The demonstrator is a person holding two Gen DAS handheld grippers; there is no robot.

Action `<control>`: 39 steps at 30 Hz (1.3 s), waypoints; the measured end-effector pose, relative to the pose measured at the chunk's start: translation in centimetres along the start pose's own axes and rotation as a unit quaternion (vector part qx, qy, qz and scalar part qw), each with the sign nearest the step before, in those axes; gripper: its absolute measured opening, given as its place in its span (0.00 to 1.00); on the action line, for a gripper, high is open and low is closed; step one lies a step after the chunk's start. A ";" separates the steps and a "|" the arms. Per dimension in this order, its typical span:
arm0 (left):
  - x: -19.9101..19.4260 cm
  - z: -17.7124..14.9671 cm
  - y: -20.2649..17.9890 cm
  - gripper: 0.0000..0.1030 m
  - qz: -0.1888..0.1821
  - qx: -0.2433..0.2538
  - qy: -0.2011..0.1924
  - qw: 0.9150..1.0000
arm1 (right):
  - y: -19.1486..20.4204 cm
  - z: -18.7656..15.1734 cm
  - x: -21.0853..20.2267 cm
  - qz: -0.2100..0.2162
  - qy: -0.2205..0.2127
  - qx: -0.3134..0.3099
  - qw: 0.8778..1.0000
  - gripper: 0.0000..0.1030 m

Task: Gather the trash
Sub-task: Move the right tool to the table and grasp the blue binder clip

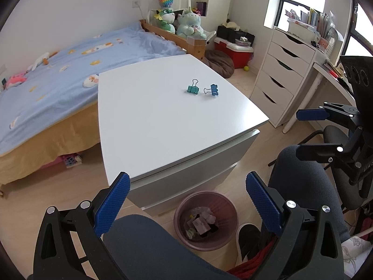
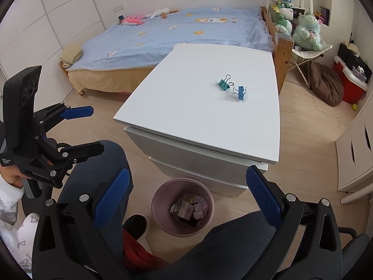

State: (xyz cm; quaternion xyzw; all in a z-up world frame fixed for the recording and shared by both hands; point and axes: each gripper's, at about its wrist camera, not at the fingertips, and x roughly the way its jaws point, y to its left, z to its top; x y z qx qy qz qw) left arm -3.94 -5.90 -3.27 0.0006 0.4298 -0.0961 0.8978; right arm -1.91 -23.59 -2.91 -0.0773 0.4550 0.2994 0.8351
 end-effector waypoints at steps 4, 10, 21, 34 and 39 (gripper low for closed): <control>0.3 0.8 0.1 0.93 0.000 -0.002 -0.007 1.000 | -1.3 1.4 0.4 -0.012 -0.009 0.007 1.000 0.96; 0.9 2.2 0.6 0.93 -0.002 -0.006 -0.014 1.000 | -2.8 4.1 1.8 -0.034 -0.015 -0.007 0.999 0.96; 2.2 3.5 1.0 0.93 -0.005 -0.006 -0.008 1.000 | -5.6 9.5 6.5 -0.037 0.010 -0.020 0.999 0.96; 3.0 3.0 1.8 0.93 -0.002 -0.018 0.006 1.000 | -8.2 12.5 12.5 -0.033 0.076 -0.030 0.996 0.77; 3.4 3.1 2.0 0.93 -0.003 -0.020 0.011 1.000 | -8.5 12.6 14.3 -0.031 0.091 -0.034 0.995 0.58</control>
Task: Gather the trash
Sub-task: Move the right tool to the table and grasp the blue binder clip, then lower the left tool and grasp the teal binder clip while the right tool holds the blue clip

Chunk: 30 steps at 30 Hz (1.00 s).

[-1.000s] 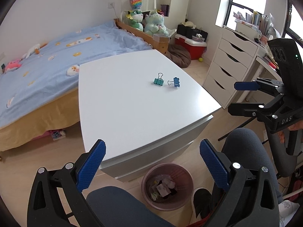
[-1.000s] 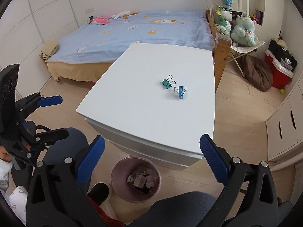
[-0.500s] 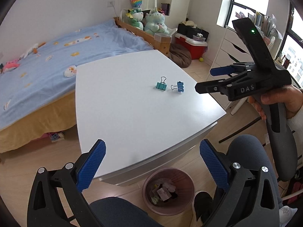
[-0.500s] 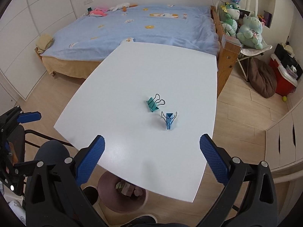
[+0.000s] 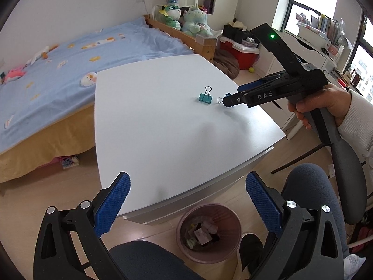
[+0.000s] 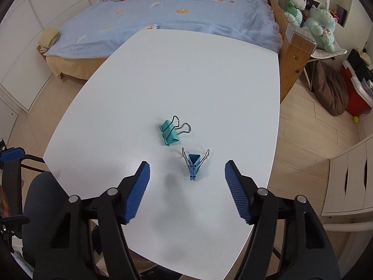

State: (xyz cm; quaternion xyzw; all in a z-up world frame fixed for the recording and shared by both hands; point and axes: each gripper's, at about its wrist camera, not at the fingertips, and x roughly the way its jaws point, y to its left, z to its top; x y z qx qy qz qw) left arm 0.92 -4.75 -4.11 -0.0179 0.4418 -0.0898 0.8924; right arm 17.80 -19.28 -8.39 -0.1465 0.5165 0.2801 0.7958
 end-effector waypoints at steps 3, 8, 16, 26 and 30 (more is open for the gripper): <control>0.3 -0.1 0.2 0.93 0.000 -0.001 0.004 1.000 | -0.1 0.2 0.7 0.005 0.002 0.000 1.000 0.51; 0.6 -0.1 0.4 0.93 -0.001 -0.004 0.007 1.000 | 0.0 0.4 1.8 0.007 0.013 -0.002 1.000 0.31; 1.1 0.3 0.3 0.93 -0.004 -0.002 0.009 1.000 | -0.1 0.3 1.7 0.002 0.007 0.003 1.000 0.16; 2.2 2.6 -0.6 0.93 -0.012 0.018 0.000 1.000 | -0.6 -0.2 -0.3 0.000 -0.009 0.015 1.000 0.12; 2.7 4.0 -0.8 0.93 -0.014 0.027 -0.004 1.000 | -1.0 -0.7 -1.2 -0.001 -0.016 0.023 1.000 0.12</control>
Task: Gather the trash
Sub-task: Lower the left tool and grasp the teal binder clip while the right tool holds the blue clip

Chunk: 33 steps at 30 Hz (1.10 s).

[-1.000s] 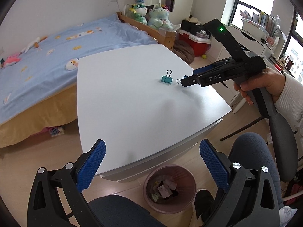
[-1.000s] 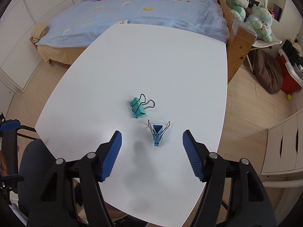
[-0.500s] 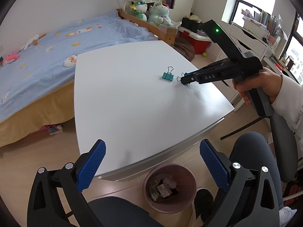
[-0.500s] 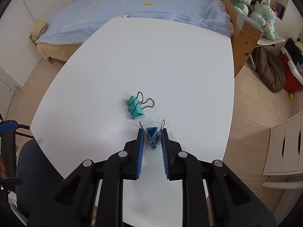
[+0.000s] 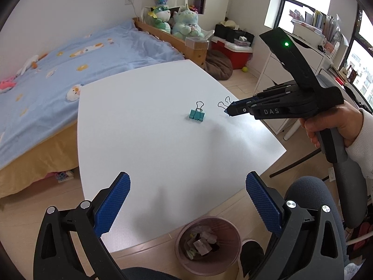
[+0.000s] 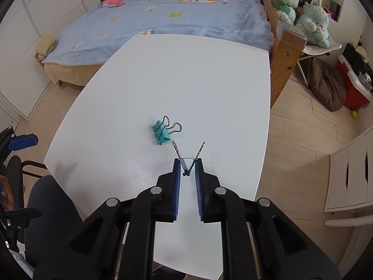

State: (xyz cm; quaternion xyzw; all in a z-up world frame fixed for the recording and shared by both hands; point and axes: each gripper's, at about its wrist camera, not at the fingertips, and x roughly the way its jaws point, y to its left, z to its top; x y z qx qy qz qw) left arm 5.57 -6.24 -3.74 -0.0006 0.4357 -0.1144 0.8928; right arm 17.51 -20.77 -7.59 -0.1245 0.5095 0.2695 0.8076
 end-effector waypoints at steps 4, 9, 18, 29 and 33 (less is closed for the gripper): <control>0.8 1.5 -0.1 0.93 -0.004 0.005 -0.001 1.000 | -0.3 -0.5 -0.9 -0.003 -0.005 0.006 1.000 0.11; 2.0 3.3 -0.3 0.93 -0.006 0.020 0.005 1.000 | -1.0 -1.0 -1.9 -0.003 -0.011 0.018 1.000 0.11; 4.2 6.3 -1.2 0.93 -0.015 0.053 0.019 0.998 | -1.6 -1.9 -3.5 0.002 -0.018 0.030 0.999 0.11; 9.4 9.0 -1.6 0.93 -0.054 0.083 0.072 0.993 | -2.1 -2.7 -3.8 0.003 -0.013 0.034 0.999 0.11; 11.3 9.5 -1.6 0.92 -0.057 0.090 0.091 0.990 | -2.3 -2.9 -3.6 0.003 -0.009 0.036 0.999 0.11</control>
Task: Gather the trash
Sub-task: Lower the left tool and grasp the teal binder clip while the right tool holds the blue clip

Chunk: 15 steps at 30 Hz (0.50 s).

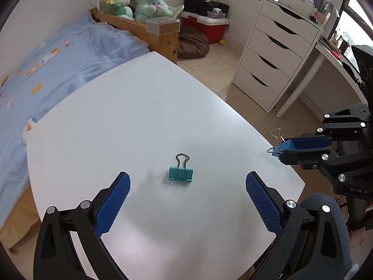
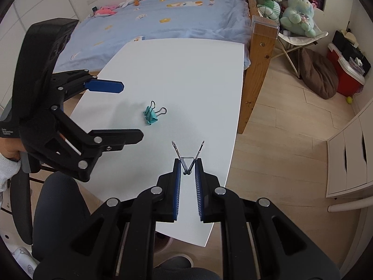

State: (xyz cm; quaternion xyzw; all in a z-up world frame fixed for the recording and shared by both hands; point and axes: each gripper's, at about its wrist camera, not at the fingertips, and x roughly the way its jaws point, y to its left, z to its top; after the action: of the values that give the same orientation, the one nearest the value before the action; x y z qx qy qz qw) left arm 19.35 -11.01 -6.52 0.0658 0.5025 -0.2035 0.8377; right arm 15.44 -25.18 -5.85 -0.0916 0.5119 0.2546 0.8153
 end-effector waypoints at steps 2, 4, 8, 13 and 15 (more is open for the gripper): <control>0.6 0.0 0.0 0.92 0.004 0.007 0.006 1.000 | -0.1 -0.1 0.0 0.000 0.001 0.000 1.000 0.11; 1.2 0.1 0.1 0.87 0.004 0.010 0.012 1.000 | -0.3 0.0 0.2 0.000 0.002 0.001 1.000 0.11; 2.2 0.0 0.3 0.76 0.006 0.009 0.022 1.000 | -0.3 -0.1 0.3 0.000 0.002 0.001 1.000 0.11; 2.6 -0.2 0.3 0.65 0.016 0.008 0.015 1.000 | -0.3 -0.2 0.4 0.002 0.002 0.001 1.000 0.11; 2.6 -0.1 0.3 0.56 0.023 0.005 0.009 1.000 | -0.3 -0.2 0.5 0.002 0.002 0.000 1.000 0.11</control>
State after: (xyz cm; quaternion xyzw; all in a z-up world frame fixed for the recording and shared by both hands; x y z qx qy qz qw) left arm 20.48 -11.39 -8.90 0.0833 0.5072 -0.1863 0.8373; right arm 15.57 -25.33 -6.37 -0.0913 0.5136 0.2562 0.8138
